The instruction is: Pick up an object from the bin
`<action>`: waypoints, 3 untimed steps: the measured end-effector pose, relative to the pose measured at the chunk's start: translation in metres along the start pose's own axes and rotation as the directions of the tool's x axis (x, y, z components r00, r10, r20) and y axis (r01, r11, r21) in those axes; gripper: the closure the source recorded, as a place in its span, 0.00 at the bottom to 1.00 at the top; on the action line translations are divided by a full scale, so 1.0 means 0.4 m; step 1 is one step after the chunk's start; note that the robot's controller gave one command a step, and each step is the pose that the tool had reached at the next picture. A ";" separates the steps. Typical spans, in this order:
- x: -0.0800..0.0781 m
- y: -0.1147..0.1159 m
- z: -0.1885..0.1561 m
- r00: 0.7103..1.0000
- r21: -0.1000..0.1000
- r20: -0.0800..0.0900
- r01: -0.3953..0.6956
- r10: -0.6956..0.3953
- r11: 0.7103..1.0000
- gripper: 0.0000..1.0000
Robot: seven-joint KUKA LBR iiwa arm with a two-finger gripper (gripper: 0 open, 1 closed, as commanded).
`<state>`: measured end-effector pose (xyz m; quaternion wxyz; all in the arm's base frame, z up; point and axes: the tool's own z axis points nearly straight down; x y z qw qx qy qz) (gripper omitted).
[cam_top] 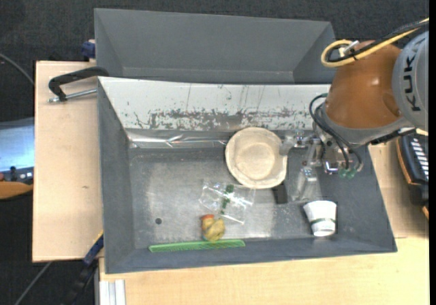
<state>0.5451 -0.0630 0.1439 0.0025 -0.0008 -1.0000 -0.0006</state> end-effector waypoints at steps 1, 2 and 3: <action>-0.004 0.000 -0.012 1.000 0.001 0.008 0.001 -0.001 1.000 0.00; -0.051 0.049 0.091 0.999 -0.001 0.008 -0.054 0.054 0.999 0.00; -0.060 0.064 0.122 0.998 -0.001 0.007 -0.065 0.066 0.998 0.00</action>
Offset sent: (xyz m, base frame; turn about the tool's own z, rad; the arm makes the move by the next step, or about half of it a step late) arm 0.0254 0.0294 -0.0605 0.0769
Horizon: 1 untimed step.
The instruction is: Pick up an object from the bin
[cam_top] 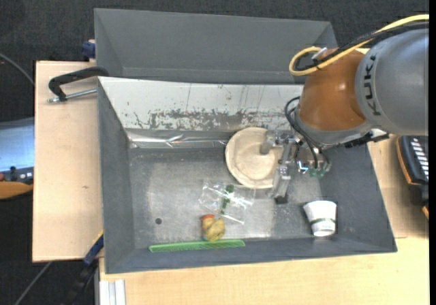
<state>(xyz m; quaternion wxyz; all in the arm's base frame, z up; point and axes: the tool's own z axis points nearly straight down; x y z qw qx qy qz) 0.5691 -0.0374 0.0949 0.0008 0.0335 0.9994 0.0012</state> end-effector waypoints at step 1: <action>0.036 0.033 -0.085 0.998 0.000 -0.007 0.062 -0.062 0.998 0.00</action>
Offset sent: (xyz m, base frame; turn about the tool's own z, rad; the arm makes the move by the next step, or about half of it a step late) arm 0.0021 0.0419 -0.0249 -0.1127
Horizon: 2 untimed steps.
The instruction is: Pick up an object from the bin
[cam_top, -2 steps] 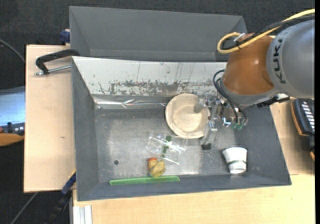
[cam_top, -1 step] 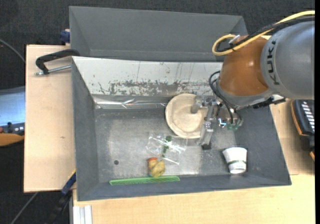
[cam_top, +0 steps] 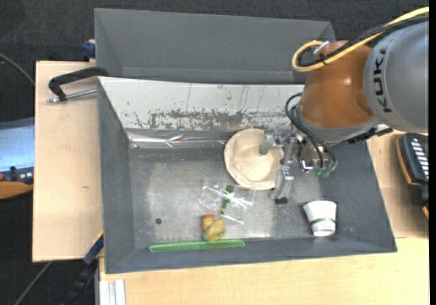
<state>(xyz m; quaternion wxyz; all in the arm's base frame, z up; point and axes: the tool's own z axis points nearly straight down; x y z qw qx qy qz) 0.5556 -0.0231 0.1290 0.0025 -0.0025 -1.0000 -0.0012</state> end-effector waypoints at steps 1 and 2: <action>-0.029 0.030 -0.023 0.999 0.001 0.023 0.029 -0.029 1.000 0.00; -0.036 0.086 0.127 0.999 -0.001 0.006 -0.041 0.041 0.999 0.00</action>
Offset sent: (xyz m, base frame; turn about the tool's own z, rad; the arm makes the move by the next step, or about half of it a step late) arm 0.0138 0.0382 -0.0590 0.0453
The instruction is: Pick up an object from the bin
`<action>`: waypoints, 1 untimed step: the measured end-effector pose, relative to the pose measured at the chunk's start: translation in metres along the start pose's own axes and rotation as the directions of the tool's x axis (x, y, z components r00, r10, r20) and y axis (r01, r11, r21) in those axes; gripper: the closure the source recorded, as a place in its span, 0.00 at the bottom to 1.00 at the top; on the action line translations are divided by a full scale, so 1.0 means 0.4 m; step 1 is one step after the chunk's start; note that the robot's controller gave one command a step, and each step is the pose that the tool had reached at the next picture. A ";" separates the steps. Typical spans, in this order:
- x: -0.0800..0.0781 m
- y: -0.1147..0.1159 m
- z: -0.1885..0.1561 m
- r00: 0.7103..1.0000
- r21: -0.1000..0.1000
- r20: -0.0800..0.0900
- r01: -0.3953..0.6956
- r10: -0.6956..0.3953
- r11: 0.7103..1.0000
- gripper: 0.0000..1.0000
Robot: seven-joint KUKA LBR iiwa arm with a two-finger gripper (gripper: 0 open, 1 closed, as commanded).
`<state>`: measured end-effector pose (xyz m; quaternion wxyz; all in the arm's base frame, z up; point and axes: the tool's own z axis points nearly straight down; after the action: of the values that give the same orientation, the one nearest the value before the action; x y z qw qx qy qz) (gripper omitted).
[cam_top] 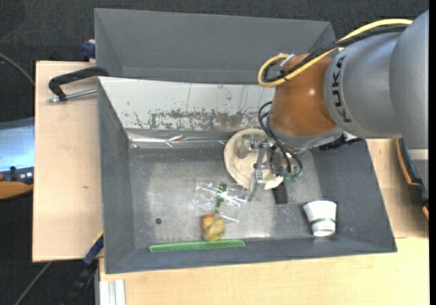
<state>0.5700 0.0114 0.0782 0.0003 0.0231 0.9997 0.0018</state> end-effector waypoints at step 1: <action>-0.025 0.035 0.089 1.000 -0.003 0.030 -0.008 0.008 1.000 1.00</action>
Offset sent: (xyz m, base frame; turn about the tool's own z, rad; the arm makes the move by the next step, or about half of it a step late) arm 0.0000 0.0000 0.0000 0.0000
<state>0.5805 0.0250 0.0424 0.0153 0.0272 0.9995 0.0029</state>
